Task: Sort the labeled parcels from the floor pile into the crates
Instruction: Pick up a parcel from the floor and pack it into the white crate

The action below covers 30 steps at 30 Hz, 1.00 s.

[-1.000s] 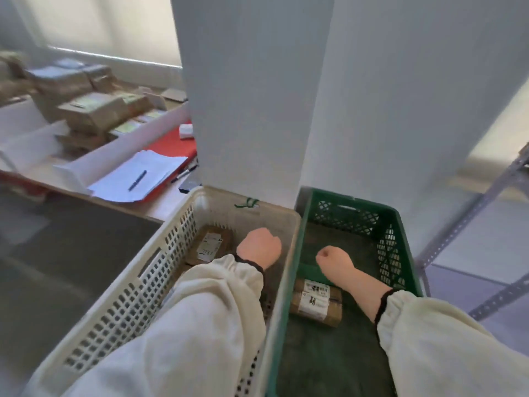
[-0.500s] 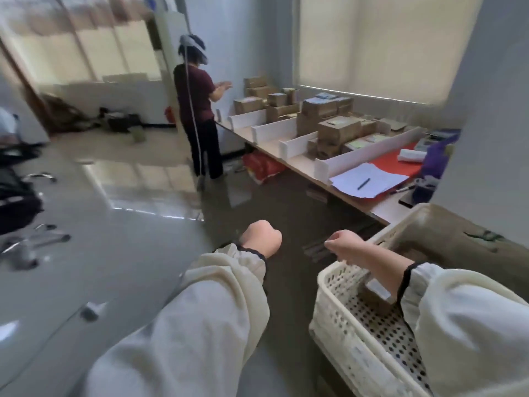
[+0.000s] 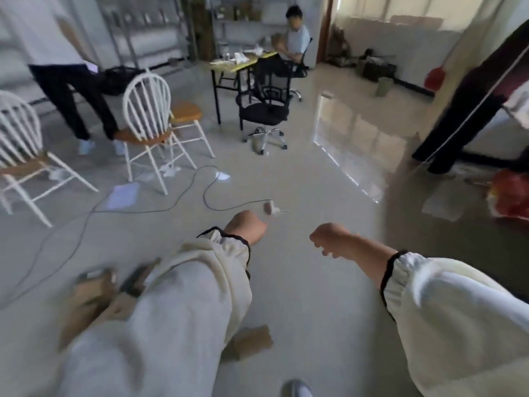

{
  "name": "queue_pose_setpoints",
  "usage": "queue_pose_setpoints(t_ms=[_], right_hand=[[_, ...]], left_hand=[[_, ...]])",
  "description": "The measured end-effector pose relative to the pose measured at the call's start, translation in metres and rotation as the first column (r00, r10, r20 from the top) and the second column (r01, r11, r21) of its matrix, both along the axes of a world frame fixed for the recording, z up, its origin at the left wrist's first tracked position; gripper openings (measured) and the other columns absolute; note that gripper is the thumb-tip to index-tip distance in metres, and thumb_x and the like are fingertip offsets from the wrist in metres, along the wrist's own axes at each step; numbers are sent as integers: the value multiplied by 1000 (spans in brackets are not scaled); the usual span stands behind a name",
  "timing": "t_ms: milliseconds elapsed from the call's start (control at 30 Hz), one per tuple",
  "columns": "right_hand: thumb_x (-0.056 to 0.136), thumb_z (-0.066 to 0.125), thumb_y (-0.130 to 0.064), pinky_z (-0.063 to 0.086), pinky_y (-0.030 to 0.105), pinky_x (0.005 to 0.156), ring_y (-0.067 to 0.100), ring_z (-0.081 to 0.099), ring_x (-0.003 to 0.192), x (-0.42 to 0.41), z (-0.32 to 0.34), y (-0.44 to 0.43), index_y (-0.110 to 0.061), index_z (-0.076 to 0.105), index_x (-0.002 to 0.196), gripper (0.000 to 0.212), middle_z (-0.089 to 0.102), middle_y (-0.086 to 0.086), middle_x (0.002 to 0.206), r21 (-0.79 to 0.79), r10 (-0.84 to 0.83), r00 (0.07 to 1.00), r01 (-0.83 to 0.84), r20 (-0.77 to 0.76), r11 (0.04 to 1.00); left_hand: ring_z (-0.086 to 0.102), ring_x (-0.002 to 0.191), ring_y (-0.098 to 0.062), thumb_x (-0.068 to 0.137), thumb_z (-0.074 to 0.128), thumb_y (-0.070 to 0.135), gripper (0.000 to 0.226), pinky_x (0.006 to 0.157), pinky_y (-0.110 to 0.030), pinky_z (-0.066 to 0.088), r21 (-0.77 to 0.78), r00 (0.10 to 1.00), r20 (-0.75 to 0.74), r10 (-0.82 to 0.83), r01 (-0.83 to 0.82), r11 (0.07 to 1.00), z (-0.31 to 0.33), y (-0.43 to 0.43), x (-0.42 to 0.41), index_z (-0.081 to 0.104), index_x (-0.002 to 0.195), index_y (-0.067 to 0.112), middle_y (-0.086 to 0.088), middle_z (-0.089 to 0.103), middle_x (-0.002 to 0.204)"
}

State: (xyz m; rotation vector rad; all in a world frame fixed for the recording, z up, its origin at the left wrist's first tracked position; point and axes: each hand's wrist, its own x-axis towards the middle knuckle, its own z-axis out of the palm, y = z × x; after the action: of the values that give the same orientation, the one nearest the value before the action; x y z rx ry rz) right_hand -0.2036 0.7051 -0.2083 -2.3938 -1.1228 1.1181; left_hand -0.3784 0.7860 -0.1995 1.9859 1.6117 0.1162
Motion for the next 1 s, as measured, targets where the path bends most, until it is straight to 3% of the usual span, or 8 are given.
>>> queue_pose_setpoints(t_ms=[233, 400, 500, 600, 733, 833, 900, 1000], right_hand=[[94, 44, -15, 32, 22, 50, 16, 47, 57, -50, -76, 95, -8, 53, 92, 11, 54, 8, 87, -159, 342, 937, -350, -73, 923], [93, 42, -15, 32, 22, 48, 24, 50, 65, -66, -181, 123, -5, 53, 90, 15, 58, 12, 91, -316, 475, 874, -482, -104, 817], [92, 41, -15, 32, 22, 49, 21, 48, 61, -65, -265, 136, -6, 51, 83, 15, 57, 11, 89, -393, 518, 850, -511, -96, 765], [91, 43, -15, 31, 21, 49, 21, 47, 63, -58, -366, 154, -10, 45, 70, 22, 54, 9, 87, -415, 485, 871, -468, -70, 780], [93, 44, -16, 36, 24, 59, 23, 48, 70, -52, -525, 173, -8, 46, 70, 24, 53, 10, 85, -425, 490, 869, -468, -63, 775], [90, 42, -13, 31, 22, 51, 21, 45, 64, -41, -645, 177, -10, 42, 65, 26, 48, 6, 72, -445, 473, 879, -446, -56, 777], [92, 43, -21, 30, 21, 51, 20, 43, 61, -34, -712, 173, -10, 45, 72, 22, 46, 4, 74, -496, 449, 890, -427, -82, 756], [94, 39, -48, 41, 26, 58, 22, 49, 65, -22, -787, 162, -12, 50, 113, 42, 53, 7, 92, -602, 366, 906, -415, -210, 682]], left_hand=[[58, 110, -35, 93, 46, 25, 33, 90, -35, 45, -97, 935, -88, 342, -350, 932, -81, 28, -73, 62, 110, 2, -17, 63, 116], [59, 99, -33, 86, 42, 23, 29, 79, -33, 43, -194, 920, -183, 348, -381, 904, -189, 22, -98, 58, 106, 10, -14, 64, 107], [60, 98, -31, 90, 42, 24, 28, 80, -33, 46, -267, 925, -257, 279, -346, 899, -269, 34, -107, 60, 103, 7, -12, 64, 106], [57, 100, -28, 91, 39, 22, 26, 81, -33, 43, -320, 930, -282, 237, -324, 890, -367, 50, -106, 57, 104, 8, -9, 61, 108], [52, 89, -25, 90, 38, 21, 16, 76, -31, 40, -392, 933, -271, 237, -331, 858, -522, 66, -98, 51, 92, 12, -7, 55, 99], [51, 86, -24, 92, 37, 27, 18, 73, -30, 39, -414, 940, -267, 212, -310, 856, -638, 71, -91, 50, 90, 14, -4, 53, 94], [54, 87, -25, 93, 38, 34, 27, 73, -31, 42, -441, 952, -260, 160, -264, 858, -708, 73, -92, 55, 93, 13, -6, 58, 97], [64, 88, -29, 94, 40, 43, 41, 71, -31, 51, -576, 972, -176, 157, -231, 784, -784, 74, -98, 60, 106, 9, -11, 63, 102]])
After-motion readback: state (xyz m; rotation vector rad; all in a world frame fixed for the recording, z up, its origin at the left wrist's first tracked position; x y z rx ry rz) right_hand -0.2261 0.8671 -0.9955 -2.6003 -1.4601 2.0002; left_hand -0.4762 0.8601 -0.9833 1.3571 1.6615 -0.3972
